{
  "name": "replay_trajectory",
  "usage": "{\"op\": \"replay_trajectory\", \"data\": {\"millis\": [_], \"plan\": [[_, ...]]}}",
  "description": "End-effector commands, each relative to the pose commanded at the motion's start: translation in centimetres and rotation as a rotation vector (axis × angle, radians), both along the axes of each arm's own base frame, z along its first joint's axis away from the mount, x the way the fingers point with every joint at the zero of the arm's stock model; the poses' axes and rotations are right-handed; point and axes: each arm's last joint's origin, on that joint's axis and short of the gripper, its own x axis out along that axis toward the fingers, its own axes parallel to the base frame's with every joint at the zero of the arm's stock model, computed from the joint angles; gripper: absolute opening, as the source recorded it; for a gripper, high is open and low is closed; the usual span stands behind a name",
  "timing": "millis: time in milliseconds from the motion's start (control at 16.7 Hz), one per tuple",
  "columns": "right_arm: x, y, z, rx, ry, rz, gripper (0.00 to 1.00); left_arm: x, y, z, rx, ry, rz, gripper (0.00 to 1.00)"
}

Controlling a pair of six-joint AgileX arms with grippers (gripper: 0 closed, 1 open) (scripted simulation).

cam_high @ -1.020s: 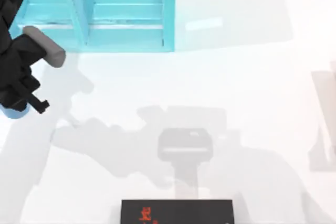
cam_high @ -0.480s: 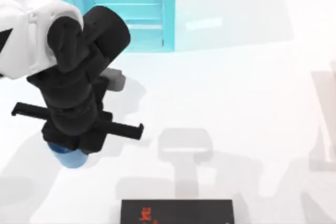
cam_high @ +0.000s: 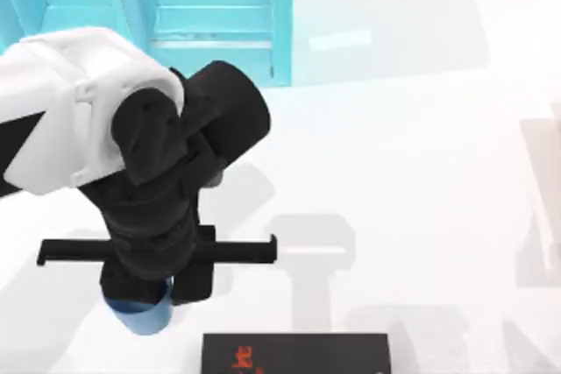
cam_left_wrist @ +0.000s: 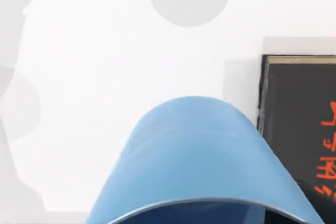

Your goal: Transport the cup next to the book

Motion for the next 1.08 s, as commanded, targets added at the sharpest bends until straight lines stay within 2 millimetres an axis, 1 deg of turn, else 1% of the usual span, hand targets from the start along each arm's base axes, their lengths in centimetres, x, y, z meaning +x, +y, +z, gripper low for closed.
{"op": "replay_trajectory", "data": {"millis": [420,540,900,960,1080], "plan": [[0.0,0.0,0.0,0.0,0.0,0.0,1.0,0.1,0.0,-0.1,0.001,0.001,0.005,0.0],[0.0,0.0,0.0,0.0,0.0,0.0,1.0,0.2,0.2,-1.2,0.006,0.007,0.005,0.0],[0.0,0.0,0.0,0.0,0.0,0.0,1.0,0.0,0.9,-6.0,-0.006,-0.006,0.003,0.0],[0.0,0.0,0.0,0.0,0.0,0.0,1.0,0.0,1.0,-6.4,-0.001,-0.001,0.003,0.0],[0.0,0.0,0.0,0.0,0.0,0.0,1.0,0.0,1.0,-6.4,0.0,0.0,0.003,0.0]]}}
